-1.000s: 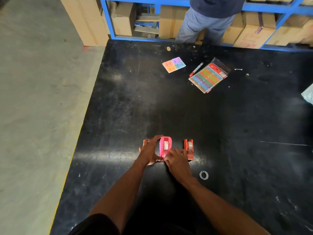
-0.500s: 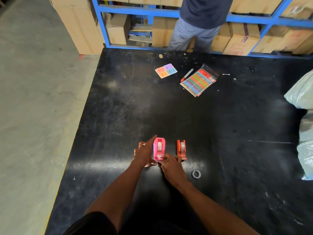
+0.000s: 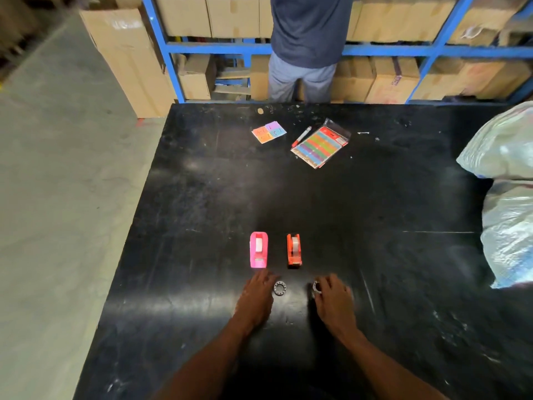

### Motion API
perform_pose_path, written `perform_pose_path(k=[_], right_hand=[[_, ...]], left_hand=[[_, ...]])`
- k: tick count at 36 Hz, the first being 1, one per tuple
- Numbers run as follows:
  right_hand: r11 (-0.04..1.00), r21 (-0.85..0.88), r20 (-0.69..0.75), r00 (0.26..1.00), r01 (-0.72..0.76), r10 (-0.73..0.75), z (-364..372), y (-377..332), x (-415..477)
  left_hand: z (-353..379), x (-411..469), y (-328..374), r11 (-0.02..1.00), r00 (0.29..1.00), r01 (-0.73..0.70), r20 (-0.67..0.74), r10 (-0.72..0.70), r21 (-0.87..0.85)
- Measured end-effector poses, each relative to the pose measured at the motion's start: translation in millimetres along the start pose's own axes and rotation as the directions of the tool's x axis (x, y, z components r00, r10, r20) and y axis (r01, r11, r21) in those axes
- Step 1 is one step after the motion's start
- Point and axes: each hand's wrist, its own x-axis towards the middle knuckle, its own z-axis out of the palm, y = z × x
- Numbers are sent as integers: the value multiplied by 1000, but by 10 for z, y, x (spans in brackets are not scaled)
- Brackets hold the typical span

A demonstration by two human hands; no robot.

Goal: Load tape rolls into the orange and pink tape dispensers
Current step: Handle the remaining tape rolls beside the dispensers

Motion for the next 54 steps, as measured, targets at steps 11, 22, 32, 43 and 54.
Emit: perform_pose_path(k=[11, 22, 32, 43, 54], right_hand=[[980, 196, 252, 967, -13, -38, -115, 114, -79], [989, 145, 338, 938, 23, -71, -108, -48, -63], [941, 261, 281, 916, 213, -285, -20, -855, 250], [950, 202, 206, 938, 240, -281, 67, -1867, 839], [991, 23, 213, 968, 131, -133, 360, -2296, 1296]], left_hand=[[260, 55, 264, 997, 989, 62, 128, -69, 53], [127, -60, -32, 997, 991, 73, 115, -70, -20], [-606, -48, -883, 996, 996, 93, -13, -93, -10], [-1227, 192, -1493, 989, 989, 145, -33, -145, 6], [-1208, 501, -1773, 989, 990, 136, -40, -138, -53]])
